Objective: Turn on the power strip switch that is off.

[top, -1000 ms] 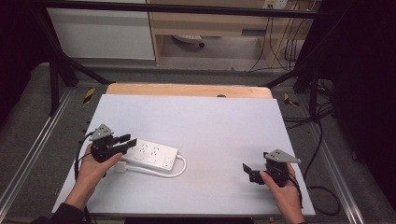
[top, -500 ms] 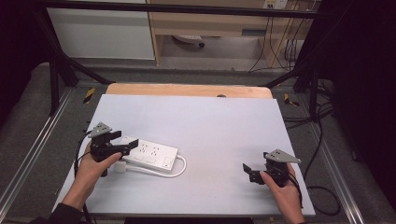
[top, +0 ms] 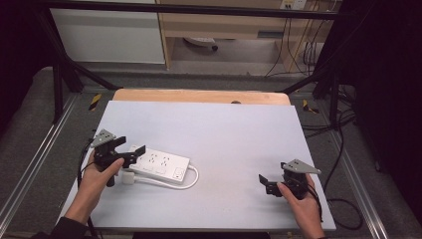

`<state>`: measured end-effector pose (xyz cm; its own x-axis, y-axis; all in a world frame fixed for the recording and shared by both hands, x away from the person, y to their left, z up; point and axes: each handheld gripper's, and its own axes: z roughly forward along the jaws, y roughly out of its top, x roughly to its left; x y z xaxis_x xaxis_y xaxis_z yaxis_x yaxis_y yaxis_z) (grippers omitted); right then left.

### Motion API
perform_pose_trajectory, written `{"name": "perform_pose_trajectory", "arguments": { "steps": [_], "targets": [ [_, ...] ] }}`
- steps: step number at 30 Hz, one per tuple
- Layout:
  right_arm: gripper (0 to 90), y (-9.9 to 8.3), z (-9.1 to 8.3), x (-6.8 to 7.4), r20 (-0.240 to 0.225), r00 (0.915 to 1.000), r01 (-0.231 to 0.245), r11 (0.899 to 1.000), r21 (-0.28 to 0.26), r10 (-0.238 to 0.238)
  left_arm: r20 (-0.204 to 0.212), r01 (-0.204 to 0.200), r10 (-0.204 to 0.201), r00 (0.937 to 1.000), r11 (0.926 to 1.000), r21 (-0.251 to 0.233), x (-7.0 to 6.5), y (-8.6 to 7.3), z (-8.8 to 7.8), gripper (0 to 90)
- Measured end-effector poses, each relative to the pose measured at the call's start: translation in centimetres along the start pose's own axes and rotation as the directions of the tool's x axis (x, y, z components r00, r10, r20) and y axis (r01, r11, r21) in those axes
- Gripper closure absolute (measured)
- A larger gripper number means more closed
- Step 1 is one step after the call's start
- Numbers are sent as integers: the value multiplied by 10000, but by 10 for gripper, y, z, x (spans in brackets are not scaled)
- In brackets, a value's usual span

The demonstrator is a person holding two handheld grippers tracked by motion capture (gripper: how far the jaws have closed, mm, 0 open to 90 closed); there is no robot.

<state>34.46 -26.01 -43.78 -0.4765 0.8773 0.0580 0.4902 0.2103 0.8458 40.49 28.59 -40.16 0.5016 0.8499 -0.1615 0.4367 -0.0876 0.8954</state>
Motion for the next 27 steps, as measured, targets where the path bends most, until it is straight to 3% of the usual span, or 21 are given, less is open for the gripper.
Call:
{"name": "perform_pose_trajectory", "arguments": {
  "steps": [27],
  "targets": [
    [28, 0, 0, -1, -98, 9999, -92, 9999, -125, 90, 165, 70, -68, 9998, 9998, -168, -2, 8, -34, 63]
  ]
}}
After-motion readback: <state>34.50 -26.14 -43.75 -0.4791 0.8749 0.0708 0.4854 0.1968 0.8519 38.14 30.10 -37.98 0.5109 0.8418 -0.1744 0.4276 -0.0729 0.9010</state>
